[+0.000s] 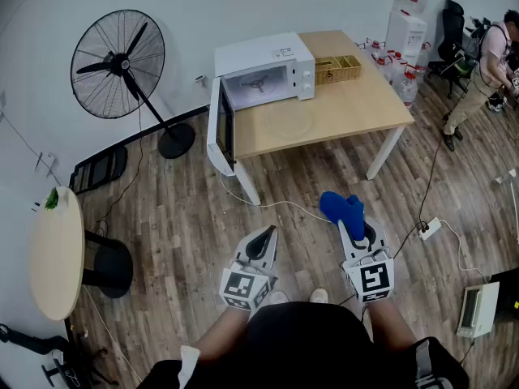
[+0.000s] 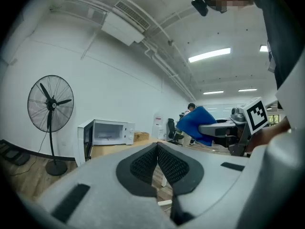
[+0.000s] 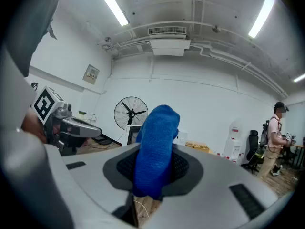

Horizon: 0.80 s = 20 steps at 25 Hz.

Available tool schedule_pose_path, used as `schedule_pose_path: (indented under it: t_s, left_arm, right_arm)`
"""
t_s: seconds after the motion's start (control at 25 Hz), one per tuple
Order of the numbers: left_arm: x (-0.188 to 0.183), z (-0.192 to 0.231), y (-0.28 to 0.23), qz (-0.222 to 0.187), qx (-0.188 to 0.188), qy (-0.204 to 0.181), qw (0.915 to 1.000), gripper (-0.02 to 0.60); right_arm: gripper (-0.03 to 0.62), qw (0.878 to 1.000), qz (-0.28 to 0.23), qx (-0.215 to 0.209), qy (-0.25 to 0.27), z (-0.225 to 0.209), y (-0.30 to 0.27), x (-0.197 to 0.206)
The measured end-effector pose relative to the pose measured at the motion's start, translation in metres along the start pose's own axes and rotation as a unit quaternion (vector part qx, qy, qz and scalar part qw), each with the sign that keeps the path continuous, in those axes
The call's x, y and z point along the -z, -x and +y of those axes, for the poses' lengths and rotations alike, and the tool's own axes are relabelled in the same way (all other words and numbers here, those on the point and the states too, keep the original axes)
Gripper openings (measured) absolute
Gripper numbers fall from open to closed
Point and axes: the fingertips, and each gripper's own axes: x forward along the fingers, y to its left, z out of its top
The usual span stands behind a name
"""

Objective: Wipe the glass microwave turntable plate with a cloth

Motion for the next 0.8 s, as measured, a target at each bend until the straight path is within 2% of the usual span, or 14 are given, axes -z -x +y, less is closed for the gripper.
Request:
schedule_pose_path:
  t_s: [0.2,0.4,0.8]
  left_arm:
    - [-0.004,-0.011,-0.005,-0.003,0.002,-0.006,1.0000,0.002]
    - [-0.002,-0.017,-0.027,0.001,0.003,0.018,0.9998,0.002]
    - [0.005,-0.025,-0.067,0.014,-0.041,0.013,0.9990,0.002]
  right_arm:
    - [0.091,1.000,0.010,0.000,-0.002,-0.004,0.002,0.003]
    - [0.100,0.999,-0.008,-0.018,-0.031,-0.023,-0.002,0.005]
    - [0.106,0.998,-0.018,-0.058,-0.029,-0.067,-0.020,0.017]
